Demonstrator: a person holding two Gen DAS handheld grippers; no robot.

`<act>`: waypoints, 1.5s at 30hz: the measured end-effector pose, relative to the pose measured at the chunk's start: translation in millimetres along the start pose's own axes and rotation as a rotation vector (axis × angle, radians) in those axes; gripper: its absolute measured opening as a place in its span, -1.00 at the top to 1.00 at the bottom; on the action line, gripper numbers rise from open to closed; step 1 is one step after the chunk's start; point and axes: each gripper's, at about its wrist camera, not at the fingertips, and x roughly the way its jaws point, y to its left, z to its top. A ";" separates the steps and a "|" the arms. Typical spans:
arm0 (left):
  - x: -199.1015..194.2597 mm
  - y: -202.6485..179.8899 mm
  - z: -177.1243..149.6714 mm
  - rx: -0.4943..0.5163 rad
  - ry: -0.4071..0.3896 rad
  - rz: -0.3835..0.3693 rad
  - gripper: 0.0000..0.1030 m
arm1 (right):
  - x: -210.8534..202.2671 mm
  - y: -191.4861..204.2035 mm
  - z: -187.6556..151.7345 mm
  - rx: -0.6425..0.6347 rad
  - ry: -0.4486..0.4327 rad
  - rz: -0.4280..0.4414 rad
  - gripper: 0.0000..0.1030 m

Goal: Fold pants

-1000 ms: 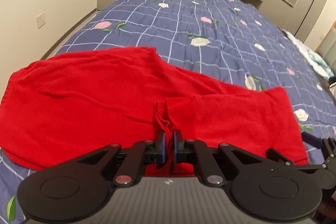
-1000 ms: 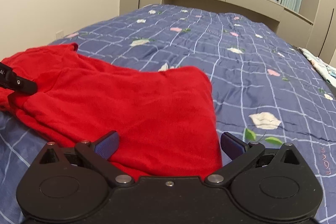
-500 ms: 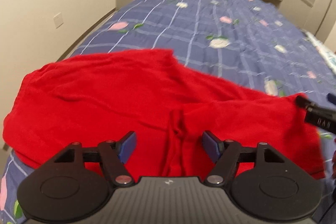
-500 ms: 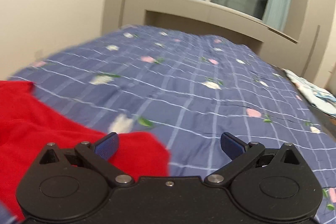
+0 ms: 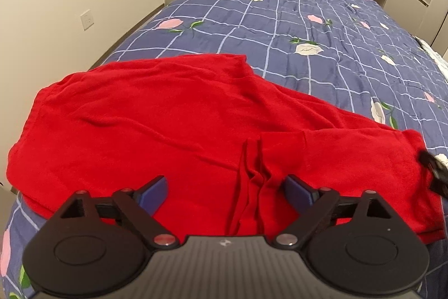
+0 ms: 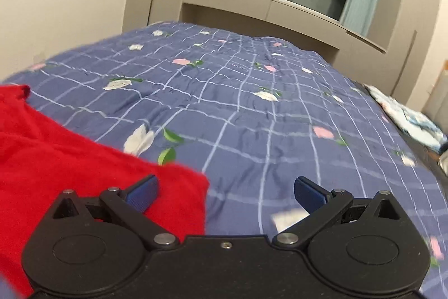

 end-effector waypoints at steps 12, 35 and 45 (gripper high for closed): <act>-28.5 16.3 -9.8 -0.050 -0.020 0.023 -0.99 | -30.8 12.1 -31.4 0.039 0.063 -0.026 -0.99; -37.2 182.6 -45.3 -0.760 -0.216 -0.008 -0.99 | -41.4 144.9 -17.1 -0.165 -0.089 0.209 -0.99; -23.1 194.0 -52.4 -0.728 -0.305 -0.099 -0.99 | -28.0 130.2 -15.8 -0.057 -0.033 0.299 -0.99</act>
